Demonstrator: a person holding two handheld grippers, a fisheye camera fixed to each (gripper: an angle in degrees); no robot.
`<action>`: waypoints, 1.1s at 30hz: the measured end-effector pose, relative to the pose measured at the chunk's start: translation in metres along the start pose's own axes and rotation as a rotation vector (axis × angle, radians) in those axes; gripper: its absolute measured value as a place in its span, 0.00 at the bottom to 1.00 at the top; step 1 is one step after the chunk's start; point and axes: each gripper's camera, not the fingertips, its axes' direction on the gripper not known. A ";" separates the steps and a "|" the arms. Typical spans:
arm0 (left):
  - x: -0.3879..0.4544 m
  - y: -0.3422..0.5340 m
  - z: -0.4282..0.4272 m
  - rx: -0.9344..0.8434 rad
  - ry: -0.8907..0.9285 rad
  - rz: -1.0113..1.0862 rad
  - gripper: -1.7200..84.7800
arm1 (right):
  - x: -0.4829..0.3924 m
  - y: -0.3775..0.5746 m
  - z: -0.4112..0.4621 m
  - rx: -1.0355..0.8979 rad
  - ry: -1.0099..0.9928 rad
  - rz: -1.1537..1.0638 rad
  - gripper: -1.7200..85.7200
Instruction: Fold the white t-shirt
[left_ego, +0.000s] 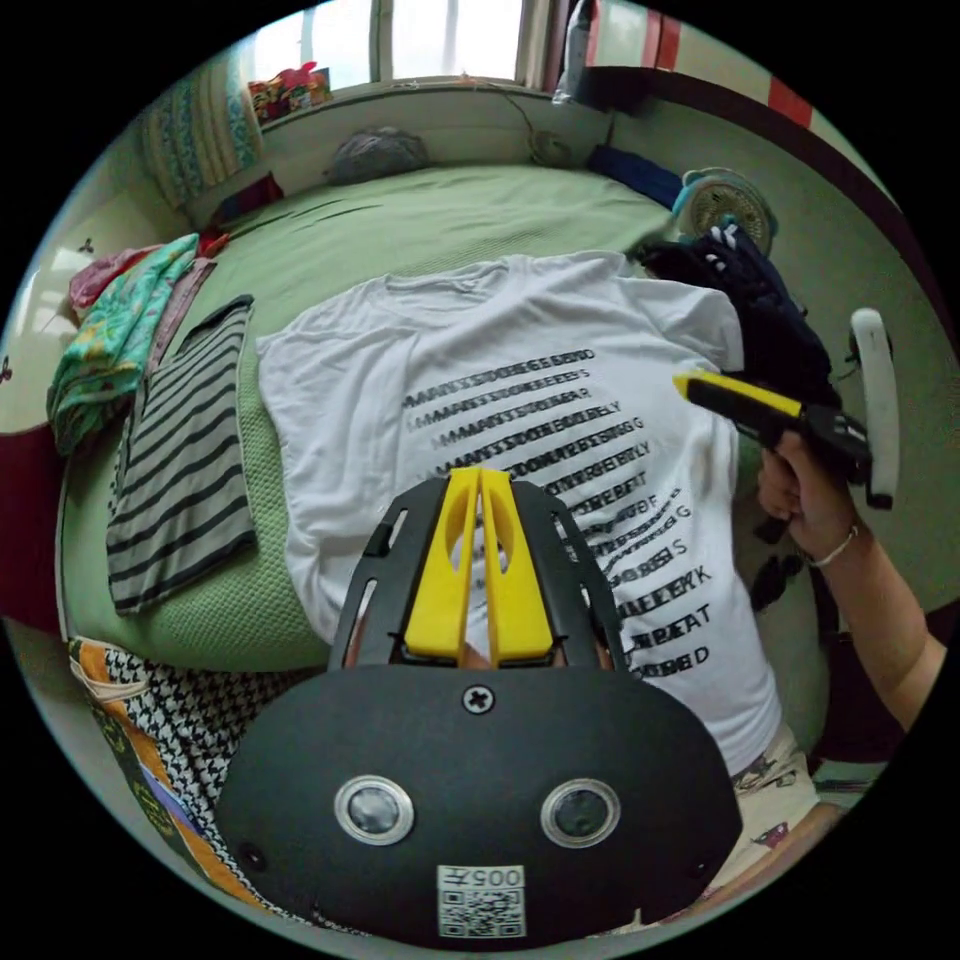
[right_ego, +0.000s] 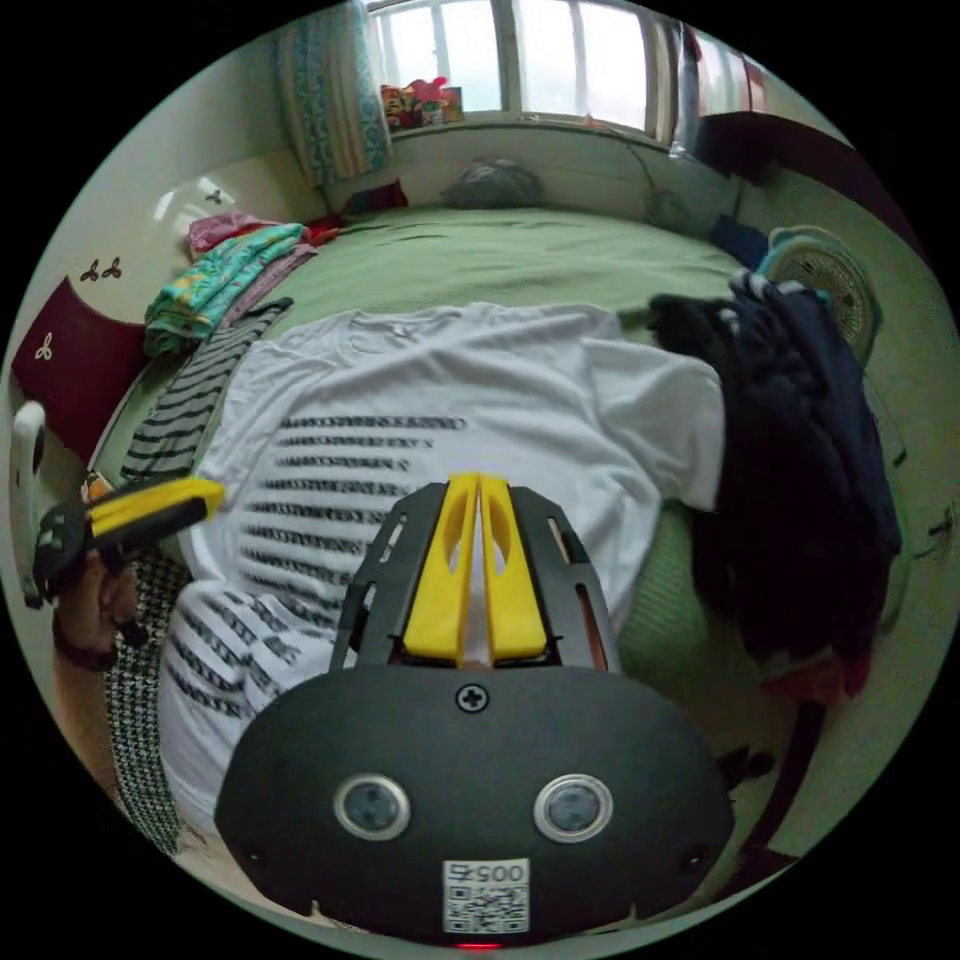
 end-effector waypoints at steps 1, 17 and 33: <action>0.008 -0.006 0.004 -0.004 0.002 0.014 0.01 | 0.004 0.005 0.001 -0.017 0.008 -0.006 0.01; 0.053 -0.086 0.096 -0.058 0.068 0.046 0.01 | 0.057 -0.020 -0.038 -0.015 0.131 -0.075 0.11; 0.050 -0.073 0.132 0.064 0.145 0.008 0.01 | 0.109 -0.048 -0.014 -0.058 0.182 0.056 0.02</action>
